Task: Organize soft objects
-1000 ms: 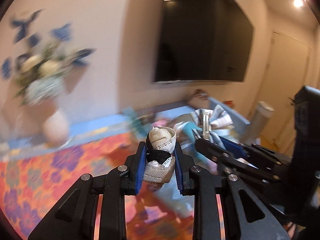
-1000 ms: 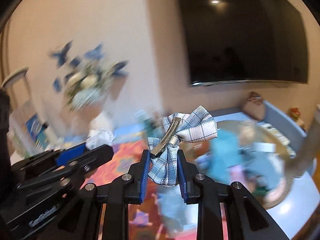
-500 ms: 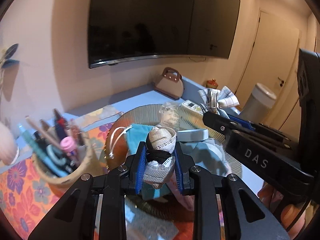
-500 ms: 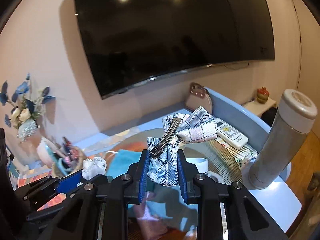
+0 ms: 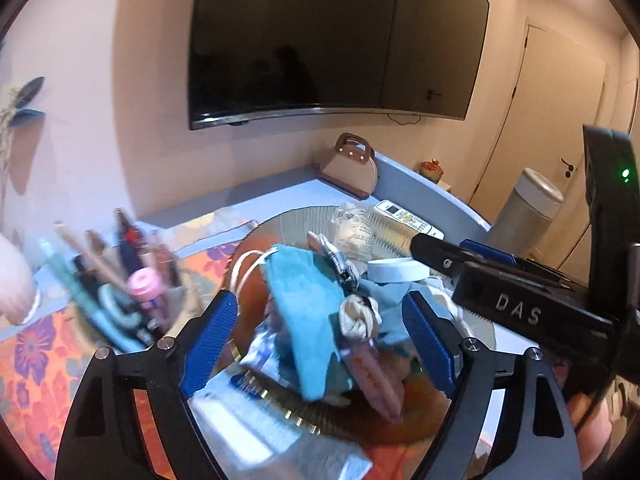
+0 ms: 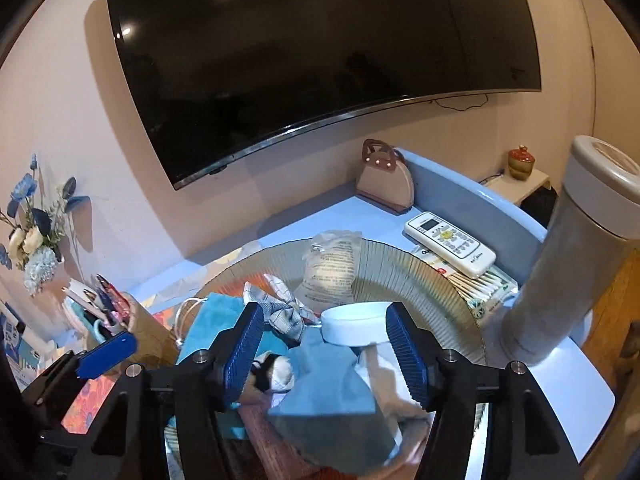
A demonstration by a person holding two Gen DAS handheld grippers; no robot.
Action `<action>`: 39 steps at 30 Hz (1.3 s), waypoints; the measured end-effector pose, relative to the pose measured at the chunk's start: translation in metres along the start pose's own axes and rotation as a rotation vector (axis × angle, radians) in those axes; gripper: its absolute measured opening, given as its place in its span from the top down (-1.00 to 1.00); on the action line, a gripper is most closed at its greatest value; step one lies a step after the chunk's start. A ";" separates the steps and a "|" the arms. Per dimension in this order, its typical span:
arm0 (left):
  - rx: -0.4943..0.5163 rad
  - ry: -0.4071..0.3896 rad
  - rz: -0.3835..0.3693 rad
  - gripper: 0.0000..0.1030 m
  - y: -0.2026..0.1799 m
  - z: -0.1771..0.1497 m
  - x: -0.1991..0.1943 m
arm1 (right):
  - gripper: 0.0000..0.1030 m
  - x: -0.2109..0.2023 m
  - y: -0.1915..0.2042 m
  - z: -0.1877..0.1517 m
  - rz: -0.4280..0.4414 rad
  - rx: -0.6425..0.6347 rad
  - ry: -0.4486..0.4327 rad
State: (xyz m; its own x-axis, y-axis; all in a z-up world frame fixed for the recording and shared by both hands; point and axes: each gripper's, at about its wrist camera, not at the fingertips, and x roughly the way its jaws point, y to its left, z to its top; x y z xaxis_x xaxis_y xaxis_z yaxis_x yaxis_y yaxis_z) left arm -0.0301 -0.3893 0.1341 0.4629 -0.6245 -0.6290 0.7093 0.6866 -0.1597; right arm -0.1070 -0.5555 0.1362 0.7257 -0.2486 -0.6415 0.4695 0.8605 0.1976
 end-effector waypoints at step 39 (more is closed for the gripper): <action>-0.329 -0.082 0.797 -0.98 0.259 -0.225 -0.187 | -0.99 -0.011 0.298 -0.211 0.184 -0.376 -0.035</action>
State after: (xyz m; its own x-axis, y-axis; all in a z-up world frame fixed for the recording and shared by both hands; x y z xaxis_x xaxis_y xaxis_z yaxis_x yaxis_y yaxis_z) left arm -0.0525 -0.0108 0.0390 0.8026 0.0727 -0.5920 -0.0274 0.9960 0.0851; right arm -0.0813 -0.2022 0.0463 0.7999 -0.0854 -0.5940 0.1193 0.9927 0.0179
